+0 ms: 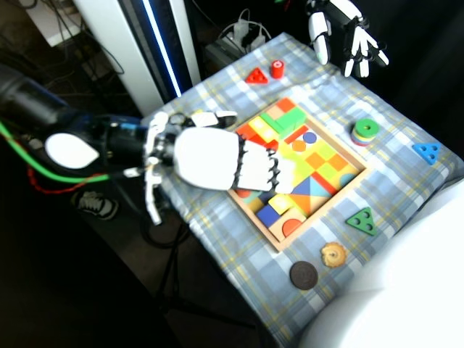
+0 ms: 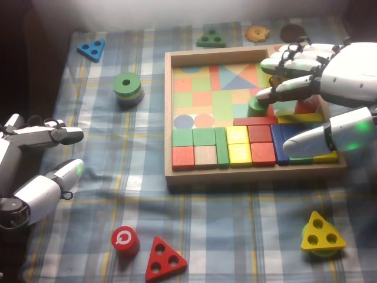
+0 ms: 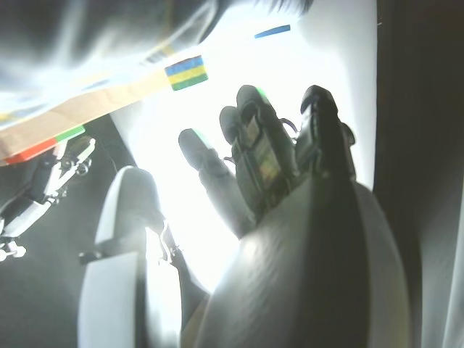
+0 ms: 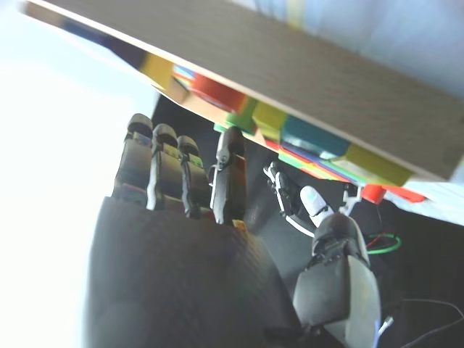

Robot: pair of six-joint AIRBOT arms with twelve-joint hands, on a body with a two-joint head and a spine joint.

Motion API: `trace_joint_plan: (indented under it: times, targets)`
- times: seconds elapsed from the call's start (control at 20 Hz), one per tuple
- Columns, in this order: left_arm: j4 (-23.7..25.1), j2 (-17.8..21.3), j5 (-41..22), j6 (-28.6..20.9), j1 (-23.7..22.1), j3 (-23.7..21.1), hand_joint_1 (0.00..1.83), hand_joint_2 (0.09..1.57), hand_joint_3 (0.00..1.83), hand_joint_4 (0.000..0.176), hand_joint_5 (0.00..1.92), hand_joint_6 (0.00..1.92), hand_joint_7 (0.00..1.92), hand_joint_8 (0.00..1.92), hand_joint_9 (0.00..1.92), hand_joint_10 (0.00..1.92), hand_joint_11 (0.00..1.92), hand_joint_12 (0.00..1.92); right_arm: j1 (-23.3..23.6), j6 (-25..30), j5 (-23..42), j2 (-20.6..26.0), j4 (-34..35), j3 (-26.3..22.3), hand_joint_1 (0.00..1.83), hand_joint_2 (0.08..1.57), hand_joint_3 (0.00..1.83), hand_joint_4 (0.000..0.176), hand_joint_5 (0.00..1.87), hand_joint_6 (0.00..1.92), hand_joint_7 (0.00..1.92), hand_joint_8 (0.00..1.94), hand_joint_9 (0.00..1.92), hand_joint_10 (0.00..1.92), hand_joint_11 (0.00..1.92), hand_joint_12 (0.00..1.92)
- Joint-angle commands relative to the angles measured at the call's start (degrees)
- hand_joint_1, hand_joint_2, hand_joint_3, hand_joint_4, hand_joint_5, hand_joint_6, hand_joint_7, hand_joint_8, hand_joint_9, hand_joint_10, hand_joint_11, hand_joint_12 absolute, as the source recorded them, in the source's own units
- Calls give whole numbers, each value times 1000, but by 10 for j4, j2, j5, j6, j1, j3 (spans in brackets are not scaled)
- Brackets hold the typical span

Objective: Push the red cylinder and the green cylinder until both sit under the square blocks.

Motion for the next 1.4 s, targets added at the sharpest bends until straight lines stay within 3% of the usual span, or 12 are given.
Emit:
trace_joint_plan:
  times: [0.0, 0.15, 0.4, 0.45, 0.6, 0.65, 0.95, 1.05, 1.1, 1.2, 1.25, 1.35]
  targets:
    - [22, 0, -64, -5, -4, 4, 889, 1224, 4, 0, 867, 4, 553, 1, 474, 4, 0, 0, 2, -3, 34, 2, 11, -3, 0, 917, 0, 58, 431, 3, 0, 0, 0, 0, 0, 0]
    - [22, 0, -64, -5, -4, 4, 874, 1232, 6, 0, 856, 2, 549, 0, 471, 2, 0, 0, 2, -7, 26, 15, 11, -14, 0, 922, 0, 78, 436, 6, 10, 4, 0, 0, 0, 0]
    - [20, 0, -63, -5, -4, 4, 850, 1240, 7, 0, 855, 3, 550, 3, 465, 4, 0, 0, -6, -38, 18, 48, 37, -38, 0, 901, 0, 76, 436, 2, 25, 4, 0, 0, 0, 0]
    - [19, 0, -63, -5, -3, 4, 852, 1238, 6, 0, 861, 5, 548, 2, 463, 3, 0, 0, -10, -40, 18, 51, 43, -39, 0, 878, 0, 97, 437, 2, 26, 3, 0, 0, 0, 0]
    - [19, 0, -63, -5, -2, 4, 896, 1225, 0, 0, 864, 4, 552, 2, 464, 3, 0, 0, -16, -47, 19, 58, 56, -43, 0, 872, 0, 98, 420, 0, 8, 0, 0, 0, 0, 0]
    - [19, 0, -63, -5, -2, 4, 889, 1226, 0, 0, 861, 3, 547, 0, 459, 1, 0, 0, -16, -50, 19, 60, 57, -46, 0, 867, 0, 115, 412, 0, 6, 0, 0, 0, 0, 0]
    - [19, 0, -63, -5, -2, 4, 918, 1220, 0, 0, 883, 9, 573, 7, 481, 9, 0, 0, -16, -52, 32, 79, 65, -66, 0, 878, 0, 81, 419, 8, 2, 1, 0, 0, 0, 0]
    - [19, 0, -63, -5, -2, 3, 919, 1215, 0, 0, 880, 6, 569, 3, 469, 4, 0, 0, -16, -53, 38, 82, 68, -69, 0, 877, 0, 83, 426, 9, 7, 3, 0, 0, 0, 0]
    - [19, 0, -63, -5, -2, 3, 901, 1223, 0, 0, 871, 1, 563, 1, 459, 1, 0, 0, -16, -53, 42, 83, 70, -70, 0, 859, 0, 111, 414, 3, 7, 2, 0, 0, 0, 0]
    - [19, 0, -63, -5, -2, 3, 934, 1213, 0, 0, 882, 5, 568, 2, 464, 3, 0, 0, -16, -55, 53, 85, 77, -73, 0, 862, 0, 113, 419, 4, 11, 3, 0, 0, 0, 0]
    - [19, 0, -63, -5, -2, 3, 937, 1213, 0, 0, 879, 4, 562, 0, 458, 0, 0, 0, -16, -63, 60, 87, 86, -76, 0, 877, 0, 93, 435, 10, 27, 9, 0, 0, 0, 0]
    - [19, 0, -63, -5, -2, 3, 935, 1212, 0, 0, 879, 4, 565, 3, 469, 5, 0, 0, -16, -77, 74, 93, 102, -82, 0, 883, 1, 118, 428, 4, 9, 0, 0, 0, 0, 0]
